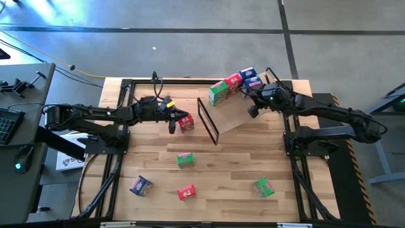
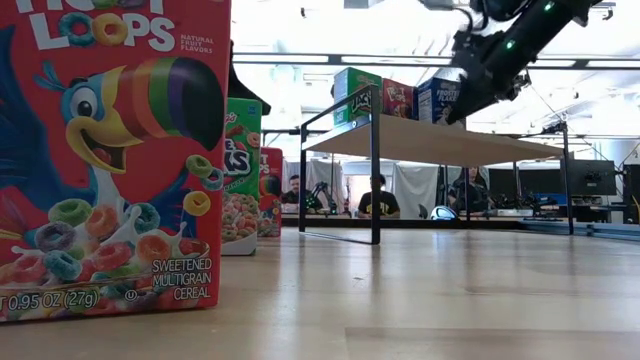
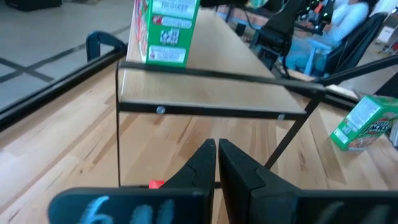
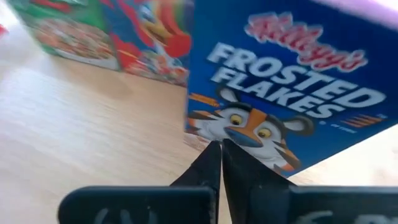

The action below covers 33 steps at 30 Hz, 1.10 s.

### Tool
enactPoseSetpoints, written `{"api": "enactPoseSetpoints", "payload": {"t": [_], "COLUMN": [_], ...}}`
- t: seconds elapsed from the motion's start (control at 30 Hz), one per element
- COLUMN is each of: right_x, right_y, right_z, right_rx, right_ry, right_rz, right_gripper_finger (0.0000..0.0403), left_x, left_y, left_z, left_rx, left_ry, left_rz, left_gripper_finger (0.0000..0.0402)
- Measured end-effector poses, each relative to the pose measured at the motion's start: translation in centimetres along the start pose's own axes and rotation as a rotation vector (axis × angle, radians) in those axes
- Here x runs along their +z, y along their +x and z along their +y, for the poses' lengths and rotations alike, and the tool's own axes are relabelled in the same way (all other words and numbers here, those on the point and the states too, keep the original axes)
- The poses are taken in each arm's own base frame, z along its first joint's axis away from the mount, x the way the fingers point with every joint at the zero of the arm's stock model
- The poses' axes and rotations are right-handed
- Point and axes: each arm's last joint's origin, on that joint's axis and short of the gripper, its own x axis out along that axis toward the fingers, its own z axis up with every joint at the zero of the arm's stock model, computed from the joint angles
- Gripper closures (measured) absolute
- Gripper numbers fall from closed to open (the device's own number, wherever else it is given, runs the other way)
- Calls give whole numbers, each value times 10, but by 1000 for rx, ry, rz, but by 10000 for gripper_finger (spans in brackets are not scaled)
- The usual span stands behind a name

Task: Stack cereal on shelf
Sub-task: Put the top blue cereal box on the shelf and aligned with the other blue cereal box, then put the top red cereal box on the shelf and aligned with the other red cereal box

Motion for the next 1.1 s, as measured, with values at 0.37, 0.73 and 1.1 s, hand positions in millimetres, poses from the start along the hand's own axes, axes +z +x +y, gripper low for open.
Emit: {"api": "enactPoseSetpoints", "payload": {"t": [0.37,0.73,1.1], "right_x": [-3,-9,-10], "right_y": [-43,-42,-41], "right_z": [13,31,34], "right_rx": [153,207,214], "right_ry": [-22,-95,-105], "right_rz": [-132,-81,-76], "right_gripper_finger": [402,309,256], "left_x": [25,9,-1], "left_y": [-5,-12,-11], "left_z": [-14,-28,-28], "left_rx": [40,169,331], "left_ry": [52,64,91], "left_rz": [168,397,445], "left_gripper_finger": [363,214,120]}}
